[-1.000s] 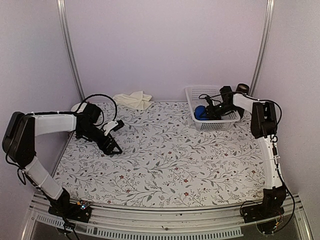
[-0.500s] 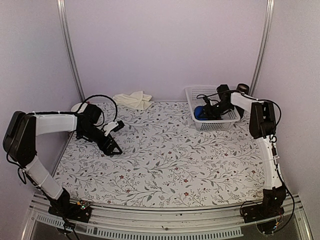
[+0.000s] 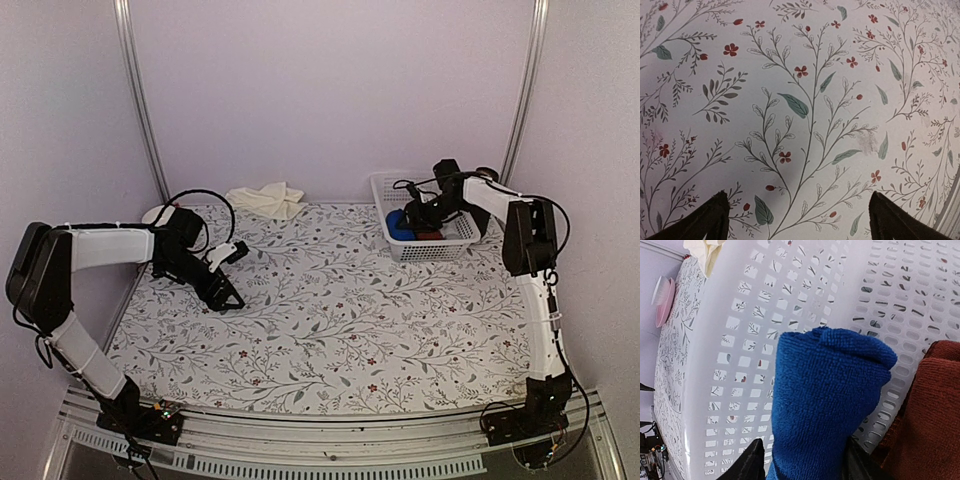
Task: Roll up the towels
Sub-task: Place the towel in the bin.
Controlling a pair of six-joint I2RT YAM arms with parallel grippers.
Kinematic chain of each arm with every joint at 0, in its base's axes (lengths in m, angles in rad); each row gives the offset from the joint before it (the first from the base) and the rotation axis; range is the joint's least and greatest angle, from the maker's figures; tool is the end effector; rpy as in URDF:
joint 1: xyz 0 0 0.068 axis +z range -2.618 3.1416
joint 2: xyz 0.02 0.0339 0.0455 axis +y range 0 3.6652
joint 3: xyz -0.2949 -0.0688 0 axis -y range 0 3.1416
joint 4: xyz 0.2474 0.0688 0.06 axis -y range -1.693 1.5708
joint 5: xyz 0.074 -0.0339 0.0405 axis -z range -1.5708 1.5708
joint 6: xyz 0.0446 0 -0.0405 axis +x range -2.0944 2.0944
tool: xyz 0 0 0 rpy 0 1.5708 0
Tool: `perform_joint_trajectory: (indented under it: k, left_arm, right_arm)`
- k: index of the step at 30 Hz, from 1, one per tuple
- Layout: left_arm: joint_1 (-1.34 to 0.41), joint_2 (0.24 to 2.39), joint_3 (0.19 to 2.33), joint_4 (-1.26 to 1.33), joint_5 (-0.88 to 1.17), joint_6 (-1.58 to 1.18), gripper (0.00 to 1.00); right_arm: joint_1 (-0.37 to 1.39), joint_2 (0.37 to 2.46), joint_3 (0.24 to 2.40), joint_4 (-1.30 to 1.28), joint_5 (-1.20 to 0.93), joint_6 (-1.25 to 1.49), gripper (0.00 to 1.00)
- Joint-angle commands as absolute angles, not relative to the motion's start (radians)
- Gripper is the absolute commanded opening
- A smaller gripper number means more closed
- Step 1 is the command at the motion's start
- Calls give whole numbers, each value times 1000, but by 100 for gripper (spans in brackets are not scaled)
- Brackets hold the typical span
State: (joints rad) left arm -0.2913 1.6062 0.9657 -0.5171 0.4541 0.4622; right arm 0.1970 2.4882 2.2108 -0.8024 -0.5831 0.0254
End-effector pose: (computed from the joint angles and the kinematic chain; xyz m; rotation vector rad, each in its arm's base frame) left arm 0.2918 -0.1079 0.2040 1.0903 2.4081 -0.5605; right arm 0.5453 0.1339 0.1846 -0.4170 2.5703 0.8466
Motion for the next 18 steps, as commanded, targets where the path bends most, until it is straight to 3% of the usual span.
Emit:
perform_joint_trajectory:
  k: [1, 10, 18]
  left_arm:
    - [-285, 1610, 962, -512, 450, 460, 97]
    - [-284, 1617, 963, -514, 447, 461, 97]
    - [-284, 1618, 964, -518, 448, 462, 97]
  right_arm:
    - [205, 2411, 2185, -796, -558, 17, 54]
    - [210, 2321, 2120, -767, -513, 11, 55]
    - [211, 2232, 2067, -715, -466, 29, 45]
